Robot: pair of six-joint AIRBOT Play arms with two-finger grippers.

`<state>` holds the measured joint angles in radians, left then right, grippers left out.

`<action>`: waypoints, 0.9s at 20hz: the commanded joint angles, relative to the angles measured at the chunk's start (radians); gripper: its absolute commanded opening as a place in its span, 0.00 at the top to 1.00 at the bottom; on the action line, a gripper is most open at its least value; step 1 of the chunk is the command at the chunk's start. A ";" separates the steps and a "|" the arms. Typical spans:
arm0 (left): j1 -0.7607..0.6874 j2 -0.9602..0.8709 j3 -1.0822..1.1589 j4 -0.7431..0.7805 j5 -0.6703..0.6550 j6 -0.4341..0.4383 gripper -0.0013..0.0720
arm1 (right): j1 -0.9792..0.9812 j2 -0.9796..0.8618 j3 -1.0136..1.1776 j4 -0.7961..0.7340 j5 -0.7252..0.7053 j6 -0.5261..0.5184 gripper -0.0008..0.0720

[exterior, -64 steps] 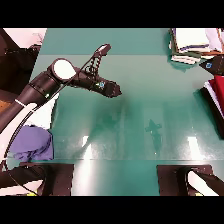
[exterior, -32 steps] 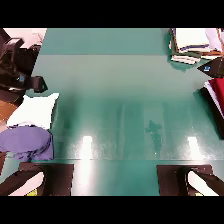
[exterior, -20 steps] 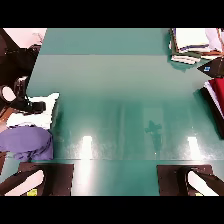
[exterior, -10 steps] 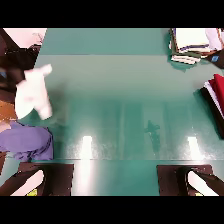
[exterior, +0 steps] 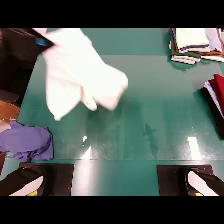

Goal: Fold the shirts.

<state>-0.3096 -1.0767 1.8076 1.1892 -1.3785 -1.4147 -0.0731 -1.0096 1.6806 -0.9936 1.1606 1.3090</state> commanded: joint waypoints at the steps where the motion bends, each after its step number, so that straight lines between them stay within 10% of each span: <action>1: -0.169 -0.151 0.022 -0.016 -0.006 0.009 0.95 | 0.000 -0.001 0.020 0.000 0.002 0.000 0.96; 3: -0.236 -0.275 0.022 -0.019 0.031 0.009 0.94 | 0.000 -0.001 0.020 -0.001 0.018 0.000 0.96; 4: -0.262 -0.334 0.022 -0.019 0.049 0.010 0.58 | 0.000 -0.001 0.020 -0.001 0.029 0.000 0.96; 5: -0.278 -0.392 0.023 -0.019 0.062 0.009 0.00 | 0.000 -0.001 0.020 -0.002 0.037 0.000 0.96; 7: -0.269 -0.467 0.023 -0.003 0.042 0.008 0.15 | 0.000 -0.001 0.020 -0.002 0.048 0.000 0.96; 18: 0.158 -0.400 -0.286 0.063 -0.114 -0.021 0.15 | 0.000 -0.001 0.020 -0.003 0.052 0.000 0.96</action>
<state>-0.2428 -1.4956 1.6657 1.2480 -1.4929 -1.4399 -0.0731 -1.0096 1.6997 -0.9966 1.2079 1.3087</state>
